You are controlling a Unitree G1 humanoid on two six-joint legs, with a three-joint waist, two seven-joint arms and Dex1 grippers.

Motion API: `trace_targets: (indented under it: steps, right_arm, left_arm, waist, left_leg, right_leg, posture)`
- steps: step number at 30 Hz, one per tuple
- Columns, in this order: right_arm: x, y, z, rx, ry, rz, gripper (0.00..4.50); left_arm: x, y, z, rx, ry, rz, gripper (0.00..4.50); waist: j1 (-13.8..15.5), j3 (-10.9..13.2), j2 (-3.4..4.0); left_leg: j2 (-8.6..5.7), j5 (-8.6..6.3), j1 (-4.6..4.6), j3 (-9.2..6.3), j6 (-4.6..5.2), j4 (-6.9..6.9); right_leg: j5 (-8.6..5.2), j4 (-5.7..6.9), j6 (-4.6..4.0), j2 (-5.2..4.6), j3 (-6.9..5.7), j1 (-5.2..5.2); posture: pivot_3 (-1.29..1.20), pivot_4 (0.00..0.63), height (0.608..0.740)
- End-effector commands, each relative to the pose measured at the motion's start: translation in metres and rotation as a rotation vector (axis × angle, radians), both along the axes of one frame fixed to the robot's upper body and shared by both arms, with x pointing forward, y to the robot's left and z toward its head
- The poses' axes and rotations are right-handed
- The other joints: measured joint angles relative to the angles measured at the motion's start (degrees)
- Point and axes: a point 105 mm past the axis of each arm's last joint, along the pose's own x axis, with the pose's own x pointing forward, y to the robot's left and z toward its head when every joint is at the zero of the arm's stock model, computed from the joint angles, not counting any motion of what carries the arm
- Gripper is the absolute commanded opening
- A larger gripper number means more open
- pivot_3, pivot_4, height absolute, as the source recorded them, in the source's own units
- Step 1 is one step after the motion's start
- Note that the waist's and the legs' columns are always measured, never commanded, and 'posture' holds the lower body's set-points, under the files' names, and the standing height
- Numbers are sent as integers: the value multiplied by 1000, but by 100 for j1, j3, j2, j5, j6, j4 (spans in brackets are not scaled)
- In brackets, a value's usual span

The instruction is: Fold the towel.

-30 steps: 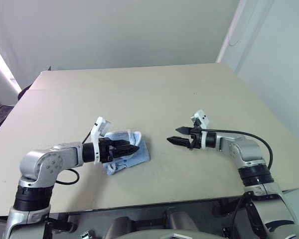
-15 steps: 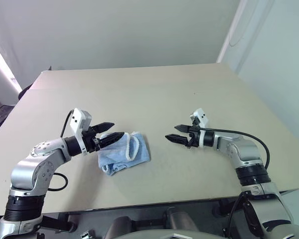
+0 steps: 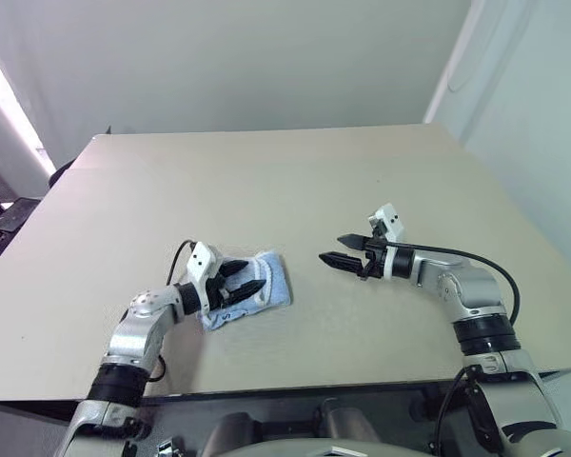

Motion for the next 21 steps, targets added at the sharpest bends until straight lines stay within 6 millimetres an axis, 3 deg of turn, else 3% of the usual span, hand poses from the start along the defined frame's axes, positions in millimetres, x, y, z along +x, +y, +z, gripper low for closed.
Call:
trace_targets:
  steps: [1,6,15,21]
  right_arm:
    - [-2,7,18,31,-37,55,4500]
    - [-15,19,28,127,35,152,4500]
    - [-21,60,3,167,406,237,4500]
    - [-14,84,-14,180,537,219,4500]
  left_arm:
    - [-2,-8,-4,-1,-19,-8,3562]
    - [-10,-15,13,-69,-56,-34,3562]
    - [-6,17,82,-80,-234,38,3562]
    - [-23,45,105,-3,-249,31,3562]
  waist:
    - [11,-2,3]
    - [19,-3,5]
    - [-49,4,-6]
    - [-71,5,-5]
  left_leg:
    - [0,0,1,0,0,1]
    - [0,0,0,0,0,4]
    - [8,-1,-10,-1,1,1]
    - [8,-1,-16,-1,0,-10]
  right_leg:
    - [0,0,1,0,0,3]
    - [4,-3,8,-3,0,5]
    - [12,2,16,1,-1,-14]
    - [13,2,18,4,-3,-24]
  posture:
    - [0,0,740]
    - [0,0,740]
    - [0,0,740]
    - [0,0,740]
